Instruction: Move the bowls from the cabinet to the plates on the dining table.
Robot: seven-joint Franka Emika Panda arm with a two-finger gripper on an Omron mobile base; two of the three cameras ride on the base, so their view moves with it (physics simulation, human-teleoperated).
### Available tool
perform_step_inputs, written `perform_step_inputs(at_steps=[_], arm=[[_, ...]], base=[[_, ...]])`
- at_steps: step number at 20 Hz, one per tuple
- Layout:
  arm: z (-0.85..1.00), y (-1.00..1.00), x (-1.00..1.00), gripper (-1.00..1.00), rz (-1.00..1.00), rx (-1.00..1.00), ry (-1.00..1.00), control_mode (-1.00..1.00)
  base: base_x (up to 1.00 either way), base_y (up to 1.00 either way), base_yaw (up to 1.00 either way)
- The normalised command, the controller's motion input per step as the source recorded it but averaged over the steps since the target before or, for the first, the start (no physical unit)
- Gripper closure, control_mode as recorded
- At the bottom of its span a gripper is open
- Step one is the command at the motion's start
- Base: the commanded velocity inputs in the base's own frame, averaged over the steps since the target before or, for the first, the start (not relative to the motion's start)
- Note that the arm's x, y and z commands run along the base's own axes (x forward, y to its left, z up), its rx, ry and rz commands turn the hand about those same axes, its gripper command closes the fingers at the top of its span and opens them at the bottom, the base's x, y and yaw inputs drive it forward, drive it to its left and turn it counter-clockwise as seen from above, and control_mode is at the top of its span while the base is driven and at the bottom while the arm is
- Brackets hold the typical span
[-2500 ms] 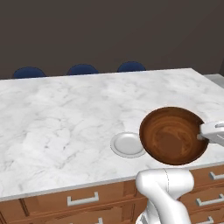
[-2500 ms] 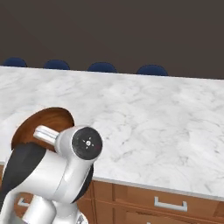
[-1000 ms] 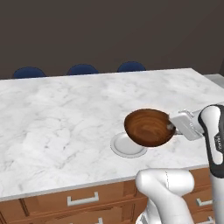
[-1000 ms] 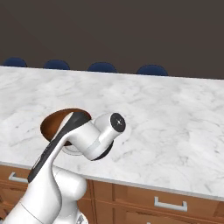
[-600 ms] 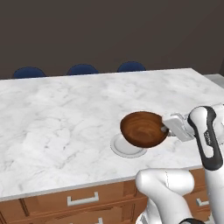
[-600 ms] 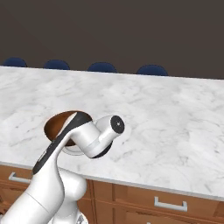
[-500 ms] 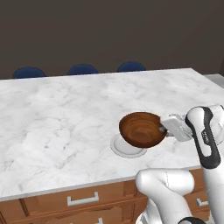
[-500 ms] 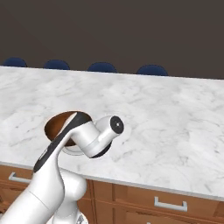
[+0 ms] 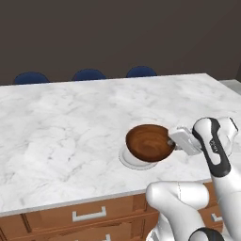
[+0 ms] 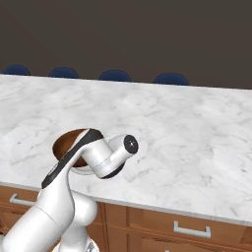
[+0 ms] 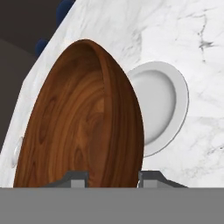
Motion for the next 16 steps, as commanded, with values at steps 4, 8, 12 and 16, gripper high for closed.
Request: perform_step_inputs(at_steps=[4, 8, 12, 16], arm=[[-0.03, 0.00, 0.00, 1.00, 0.00, 0.00, 0.00, -1.00], [0.00, 0.00, 0.00, 1.00, 0.00, 0.00, 0.00, -1.00], [-0.05, 0.00, 0.04, 1.00, 0.00, 0.00, 0.00, -1.00], [-0.12, 0.00, 0.13, 1.00, 0.00, 0.00, 0.00, -1.00]], base=[[0.00, 0.00, 0.00], [0.00, 0.00, 0.00], [0.00, 0.00, 0.00], [0.00, 0.00, 0.00]])
